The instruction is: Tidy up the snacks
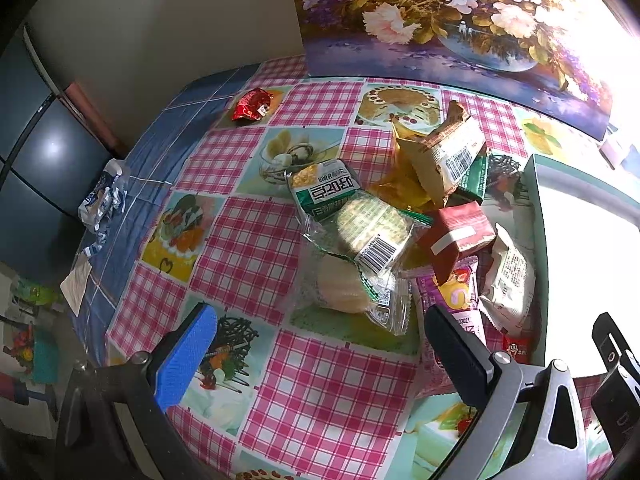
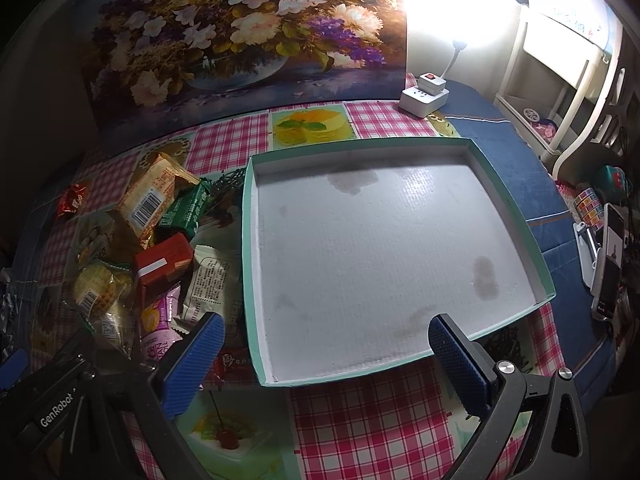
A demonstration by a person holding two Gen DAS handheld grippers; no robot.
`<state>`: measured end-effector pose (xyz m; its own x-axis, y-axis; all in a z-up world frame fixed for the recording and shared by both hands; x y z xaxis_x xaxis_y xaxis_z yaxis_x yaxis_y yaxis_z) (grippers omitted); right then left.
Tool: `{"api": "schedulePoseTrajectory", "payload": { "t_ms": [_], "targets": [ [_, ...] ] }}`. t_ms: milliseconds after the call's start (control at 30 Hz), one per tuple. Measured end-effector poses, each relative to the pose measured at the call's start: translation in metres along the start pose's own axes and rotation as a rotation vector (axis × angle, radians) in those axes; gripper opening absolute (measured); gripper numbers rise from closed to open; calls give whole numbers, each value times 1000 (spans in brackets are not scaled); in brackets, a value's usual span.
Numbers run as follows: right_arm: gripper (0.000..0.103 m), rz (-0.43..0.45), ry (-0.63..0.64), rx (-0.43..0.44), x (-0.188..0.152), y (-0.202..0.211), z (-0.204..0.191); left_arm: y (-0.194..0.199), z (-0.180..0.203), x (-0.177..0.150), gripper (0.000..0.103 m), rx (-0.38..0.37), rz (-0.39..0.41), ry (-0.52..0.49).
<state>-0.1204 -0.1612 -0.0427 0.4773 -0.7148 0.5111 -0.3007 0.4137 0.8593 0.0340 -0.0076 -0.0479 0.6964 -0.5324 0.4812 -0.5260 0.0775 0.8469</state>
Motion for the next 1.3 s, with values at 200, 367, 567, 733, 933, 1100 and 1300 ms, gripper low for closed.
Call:
{"api": "schedulePoseTrajectory", "payload": {
  "t_ms": [200,367,567,733,933,1100,1300],
  "targets": [
    [103,-3,3,0,0,0,-1,0,1,0,103,-2,-2,1],
    [103,-3,4,-3,0,-1,-1,0,0,-1,103,-7,-2,2],
    [103,-2,8,-5,0,-1,-2,0,1,-1,103,-7,-2,2],
    [103,-1,9,-2,0,-1,-2,0,1,-1,103,-7,-2,3],
    [103,1,19,3,1,0,-5,-1,1,-3,103,-11,-5,7],
    [103,-2,26,10,1,-1,-7,-2,-1,-3,103,-16,-6,9],
    [103,-1,31,25,1,-1,-9,-3,-3,-3,103,-19,-11,17]
  ]
}}
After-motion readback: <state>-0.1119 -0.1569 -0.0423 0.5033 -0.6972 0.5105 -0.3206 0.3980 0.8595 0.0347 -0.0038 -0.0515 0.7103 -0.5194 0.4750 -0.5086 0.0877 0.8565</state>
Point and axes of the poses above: each gripper's, at about its wrist camera, not at the fingertips, and y roughly against the way its jaws point, z to its right, x to its top, the point moved 7 cm from there along -y, roughly the way its jaws point, and after that the axes turned 4 degrees about z, right-handed, at the moved point
